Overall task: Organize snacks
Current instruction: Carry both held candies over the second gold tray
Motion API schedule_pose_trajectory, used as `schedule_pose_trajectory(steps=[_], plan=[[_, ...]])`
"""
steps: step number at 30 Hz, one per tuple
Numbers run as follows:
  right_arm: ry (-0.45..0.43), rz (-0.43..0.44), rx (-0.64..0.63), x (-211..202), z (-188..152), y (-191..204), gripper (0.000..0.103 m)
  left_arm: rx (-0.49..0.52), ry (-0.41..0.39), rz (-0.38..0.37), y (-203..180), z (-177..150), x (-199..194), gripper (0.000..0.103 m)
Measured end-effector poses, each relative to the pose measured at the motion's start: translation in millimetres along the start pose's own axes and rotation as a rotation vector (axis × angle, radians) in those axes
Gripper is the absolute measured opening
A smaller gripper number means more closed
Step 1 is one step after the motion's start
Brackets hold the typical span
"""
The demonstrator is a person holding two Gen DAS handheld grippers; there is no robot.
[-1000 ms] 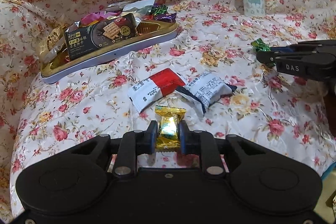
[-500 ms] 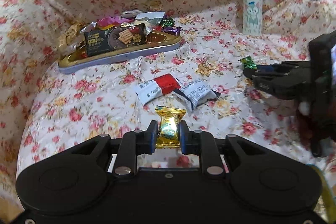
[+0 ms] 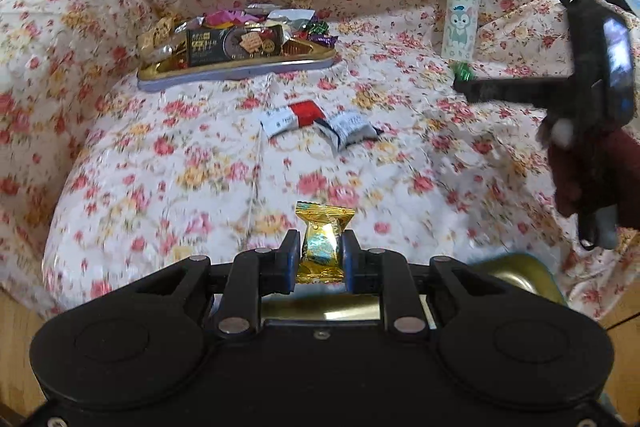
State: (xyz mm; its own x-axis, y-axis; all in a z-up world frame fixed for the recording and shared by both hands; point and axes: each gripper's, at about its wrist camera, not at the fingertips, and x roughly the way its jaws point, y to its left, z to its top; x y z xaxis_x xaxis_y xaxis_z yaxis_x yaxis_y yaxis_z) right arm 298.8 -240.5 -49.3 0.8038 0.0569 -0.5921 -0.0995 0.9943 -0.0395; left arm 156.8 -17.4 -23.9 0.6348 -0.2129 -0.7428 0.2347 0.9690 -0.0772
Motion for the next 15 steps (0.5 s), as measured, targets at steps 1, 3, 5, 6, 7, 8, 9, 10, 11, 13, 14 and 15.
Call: schedule_pose_trajectory(steps=[1,3,5,6,7,8,9,10,11,13,14,15], plan=[[-0.018,0.015,0.006,-14.6,2.5,0.7,0.019,-0.009,0.0,-0.009,-0.8,-4.2,-4.2,0.028],[-0.048,0.028,-0.005,-41.2,3.8,5.4,0.019,-0.028,-0.001,-0.022,-2.4,-12.3,-12.2,0.028],[-0.072,0.039,-0.027,-68.5,0.5,11.0,0.019,-0.038,0.006,-0.024,-5.1,-20.3,-19.4,0.028],[-0.081,0.049,-0.037,-82.6,-3.0,13.9,0.019,-0.041,0.008,-0.026,-6.6,-24.6,-23.7,0.028],[-0.087,0.059,-0.042,-94.3,-7.4,17.6,0.019,-0.044,0.011,-0.027,-7.8,-27.7,-27.1,0.028],[-0.093,0.071,-0.044,-109.0,-13.3,20.0,0.019,-0.048,0.014,-0.025,-8.7,-31.0,-31.1,0.028],[-0.096,0.08,-0.045,-120.8,-18.2,21.5,0.019,-0.053,0.017,-0.022,-9.5,-34.1,-35.3,0.028],[-0.097,0.089,-0.043,-134.0,-24.6,23.3,0.019,-0.061,0.019,-0.019,-9.9,-37.2,-39.8,0.028],[-0.097,0.097,-0.038,-144.4,-30.0,24.6,0.019,-0.065,0.023,-0.02,-10.1,-39.5,-43.2,0.028],[-0.1,0.124,-0.02,-166.3,-43.3,25.4,0.019,-0.068,0.034,-0.028,-10.2,-44.8,-48.8,0.028],[-0.105,0.147,-0.008,-177.6,-52.1,25.4,0.019,-0.064,0.039,-0.03,-11.2,-47.8,-50.1,0.028],[-0.107,0.16,-0.004,-182.8,-57.4,24.8,0.019,-0.057,0.046,-0.031,-12.6,-51.0,-50.7,0.029]])
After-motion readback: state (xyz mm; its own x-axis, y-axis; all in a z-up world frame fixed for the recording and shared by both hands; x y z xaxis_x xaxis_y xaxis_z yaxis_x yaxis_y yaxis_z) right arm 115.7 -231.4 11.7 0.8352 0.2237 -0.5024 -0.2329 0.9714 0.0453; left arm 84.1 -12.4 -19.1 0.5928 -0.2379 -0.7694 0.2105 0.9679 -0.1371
